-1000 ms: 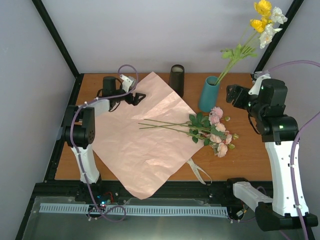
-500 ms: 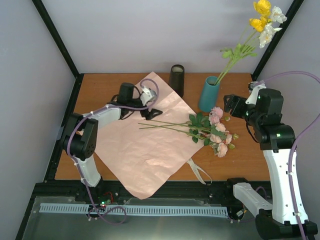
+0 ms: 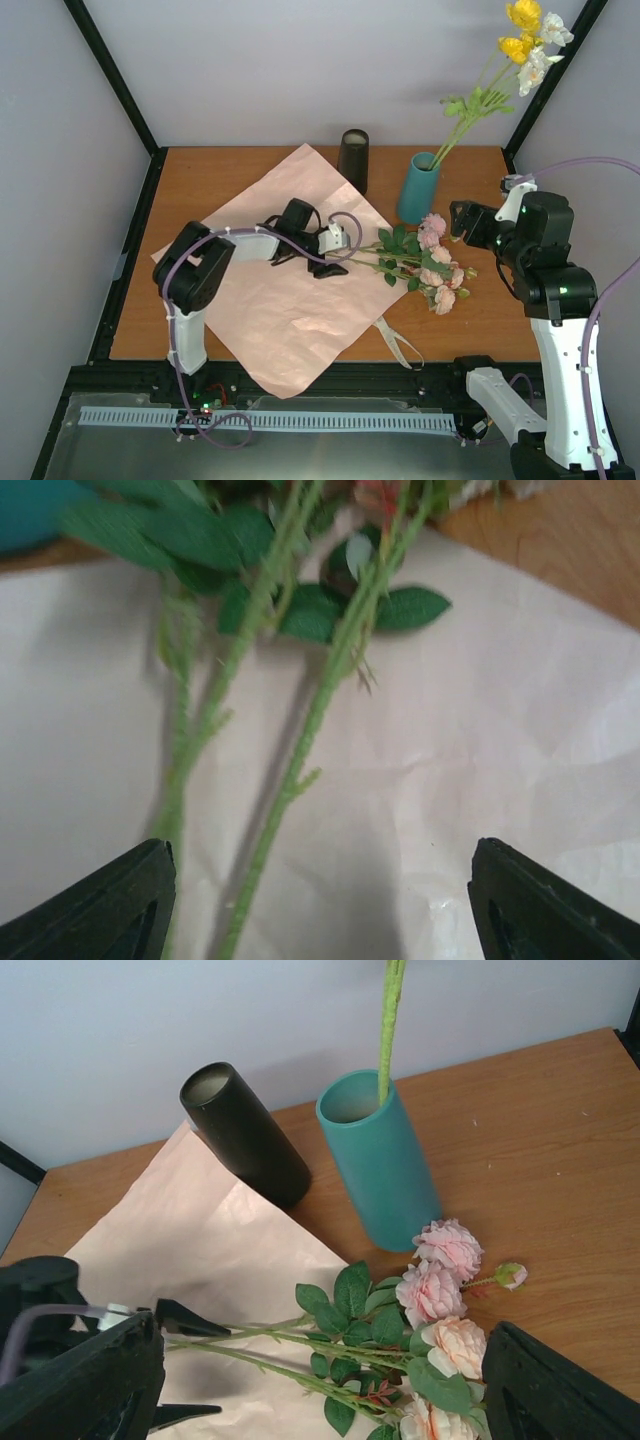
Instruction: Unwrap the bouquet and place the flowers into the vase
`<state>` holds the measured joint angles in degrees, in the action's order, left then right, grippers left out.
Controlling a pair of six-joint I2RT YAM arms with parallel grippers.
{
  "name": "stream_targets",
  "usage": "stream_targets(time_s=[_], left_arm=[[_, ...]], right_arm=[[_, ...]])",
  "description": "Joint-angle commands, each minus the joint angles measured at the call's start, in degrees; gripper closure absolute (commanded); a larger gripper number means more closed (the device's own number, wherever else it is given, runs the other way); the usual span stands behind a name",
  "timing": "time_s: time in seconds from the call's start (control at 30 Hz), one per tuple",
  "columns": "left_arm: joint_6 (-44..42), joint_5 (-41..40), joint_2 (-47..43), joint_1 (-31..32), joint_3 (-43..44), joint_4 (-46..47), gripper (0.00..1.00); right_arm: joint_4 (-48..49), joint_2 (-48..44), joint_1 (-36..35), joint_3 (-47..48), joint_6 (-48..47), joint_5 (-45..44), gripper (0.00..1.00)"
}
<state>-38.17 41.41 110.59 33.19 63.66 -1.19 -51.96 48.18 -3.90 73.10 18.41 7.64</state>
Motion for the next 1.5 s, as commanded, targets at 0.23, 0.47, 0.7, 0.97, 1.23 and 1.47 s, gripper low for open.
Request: stream_targets(time_s=[0.23, 0.47, 0.7, 0.97, 1.23, 1.47], left_arm=[[-1.89, -7.10, 5.80, 3.88, 1.22, 5.76, 0.25], [-2.88, -7.85, 7.37, 4.04, 2.25, 5.68, 0.45], [-4.09, -9.87, 8.40, 4.50, 3.82, 4.34, 0.76], [-3.22, -9.00, 1.84, 4.90, 1.76, 4.15, 0.91], [5.33, -5.17, -9.71, 5.12, -0.44, 3.60, 0.94], [11.25, -3.47, -21.59, 5.13, -2.94, -0.62, 0.95]], right_arm=[[-2.98, -1.72, -0.23, -0.59, 0.18, -0.71, 0.15], [-3.84, -2.56, -0.23, -0.68, 0.48, -1.20, 0.15], [-4.10, -2.88, -0.23, -0.64, 0.41, -1.19, 0.15], [-3.80, -2.96, -0.24, 0.17, -1.03, -1.61, 0.14], [-3.25, -4.44, -0.25, 0.77, -2.34, -2.07, 0.14], [-2.58, -6.38, -0.23, 1.40, -2.97, -0.13, 0.14]])
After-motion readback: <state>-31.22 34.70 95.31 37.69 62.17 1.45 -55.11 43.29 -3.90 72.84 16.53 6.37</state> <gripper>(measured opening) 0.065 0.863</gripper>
